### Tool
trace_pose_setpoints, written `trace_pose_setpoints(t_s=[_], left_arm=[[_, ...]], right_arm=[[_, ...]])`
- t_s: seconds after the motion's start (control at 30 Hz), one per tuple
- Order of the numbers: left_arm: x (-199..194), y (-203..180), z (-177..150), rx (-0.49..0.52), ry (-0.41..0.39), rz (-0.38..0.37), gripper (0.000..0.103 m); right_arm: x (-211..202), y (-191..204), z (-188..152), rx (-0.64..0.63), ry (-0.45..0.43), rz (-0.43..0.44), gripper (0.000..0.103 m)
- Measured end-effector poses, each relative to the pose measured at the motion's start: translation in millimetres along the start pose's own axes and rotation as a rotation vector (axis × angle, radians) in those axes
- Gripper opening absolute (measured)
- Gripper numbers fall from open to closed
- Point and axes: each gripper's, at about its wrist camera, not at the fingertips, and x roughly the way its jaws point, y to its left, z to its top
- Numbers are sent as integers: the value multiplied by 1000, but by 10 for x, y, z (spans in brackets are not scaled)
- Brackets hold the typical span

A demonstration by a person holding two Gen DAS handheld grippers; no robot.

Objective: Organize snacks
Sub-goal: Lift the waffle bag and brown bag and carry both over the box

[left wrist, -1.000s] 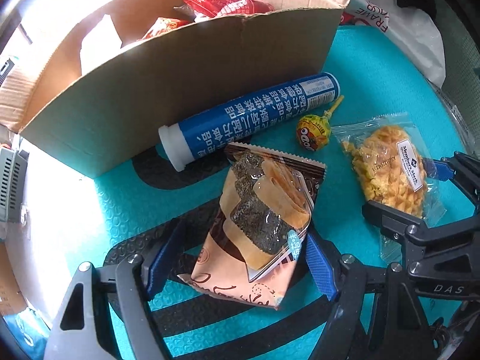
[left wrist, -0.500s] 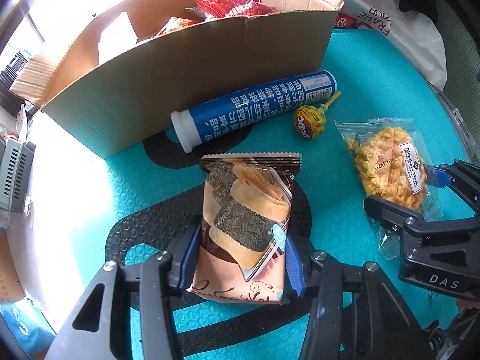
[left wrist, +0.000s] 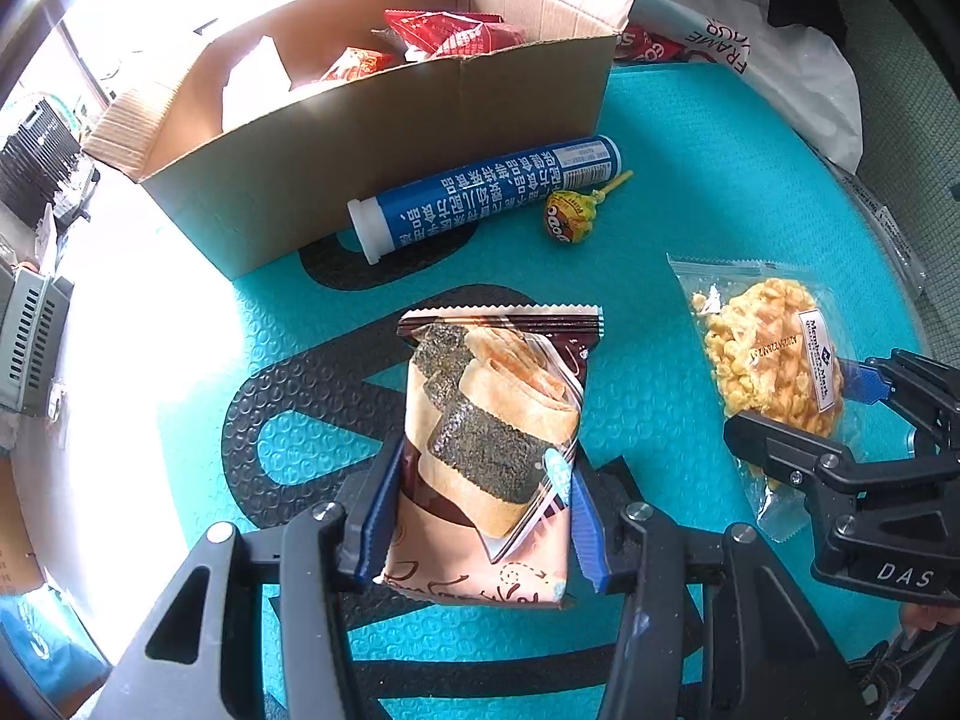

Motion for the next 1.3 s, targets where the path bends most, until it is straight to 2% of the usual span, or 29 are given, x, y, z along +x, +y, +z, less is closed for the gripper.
trace_pose_setpoints(t_s=[0.27, 0.4, 0.6, 1.03, 1.17, 1.3], left_arm=[[-313, -103, -63, -6, -51, -2, 49], [-567, -36, -186, -10, -85, -7, 49], [-945, 20, -133, -21, -155, -20, 49], [-1643, 298, 456, -49, -299, 1, 49], [-1743, 381, 701, -51, -340, 13, 49], [-1774, 497, 952, -77, -369, 15, 49]], right_arm=[[-231, 16, -177, -28, -41, 57, 70], [-412, 96, -154, -42, -64, 83, 70], [-676, 275, -62, -72, -100, 119, 70], [-1197, 646, 558, -169, -233, 173, 70], [-1305, 665, 820, -190, -263, 196, 70], [-1413, 706, 1074, -232, -309, 180, 70]])
